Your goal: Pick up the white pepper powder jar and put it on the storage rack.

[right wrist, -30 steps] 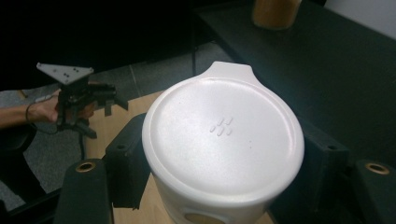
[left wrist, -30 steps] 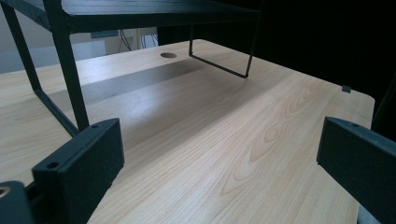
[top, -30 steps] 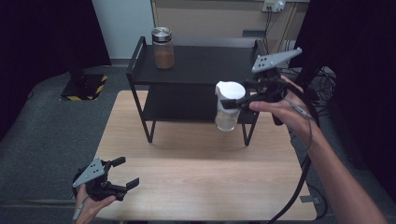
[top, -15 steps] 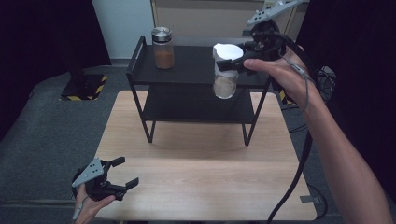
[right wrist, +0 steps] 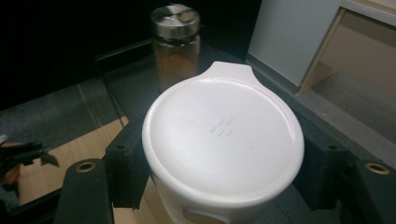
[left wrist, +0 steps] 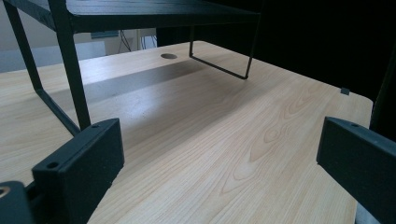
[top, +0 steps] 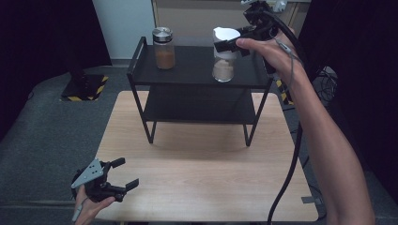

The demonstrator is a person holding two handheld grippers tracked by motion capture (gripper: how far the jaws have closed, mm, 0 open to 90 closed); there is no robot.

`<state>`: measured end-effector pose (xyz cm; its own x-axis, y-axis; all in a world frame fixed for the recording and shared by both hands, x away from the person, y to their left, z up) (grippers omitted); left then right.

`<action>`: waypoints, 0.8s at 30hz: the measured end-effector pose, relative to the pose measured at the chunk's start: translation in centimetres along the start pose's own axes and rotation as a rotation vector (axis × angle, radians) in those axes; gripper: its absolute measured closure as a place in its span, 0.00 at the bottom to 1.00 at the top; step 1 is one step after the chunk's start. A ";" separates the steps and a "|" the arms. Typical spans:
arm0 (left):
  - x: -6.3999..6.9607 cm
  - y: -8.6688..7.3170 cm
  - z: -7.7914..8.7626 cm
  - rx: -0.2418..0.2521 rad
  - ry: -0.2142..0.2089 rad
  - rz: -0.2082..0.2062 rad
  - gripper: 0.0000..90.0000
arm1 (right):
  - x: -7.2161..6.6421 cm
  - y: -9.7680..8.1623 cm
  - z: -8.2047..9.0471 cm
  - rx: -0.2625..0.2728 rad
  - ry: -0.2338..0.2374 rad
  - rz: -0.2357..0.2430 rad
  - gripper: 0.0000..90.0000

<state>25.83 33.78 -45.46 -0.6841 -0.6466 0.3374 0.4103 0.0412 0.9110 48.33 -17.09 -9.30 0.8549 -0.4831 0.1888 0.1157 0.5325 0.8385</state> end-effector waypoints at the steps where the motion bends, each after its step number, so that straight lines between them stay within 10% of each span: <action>1: 0.0 0.0 0.0 -0.002 0.001 0.000 0.00 | 0.3 0.0 -0.2 -0.004 -0.008 -0.010 0.35; 24: -0.2 -0.2 0.1 -0.001 0.002 0.012 0.00 | 4.5 -0.1 -1.5 -0.069 -0.194 -0.108 0.35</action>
<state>25.86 33.99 -45.69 -0.6775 -0.6479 0.3481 0.4197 0.0482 0.9064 52.95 -18.32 -9.32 0.7233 -0.6607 0.2006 0.2410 0.5137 0.8234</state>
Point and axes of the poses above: each handheld gripper's, and its own axes: z roughly backward along the jaws, y roughly out of its top, x roughly to its right, the point moved 9 cm from there along -z, roughly forward along the jaws, and after that the axes turned 12 degrees about z, right-handed, at the moved point
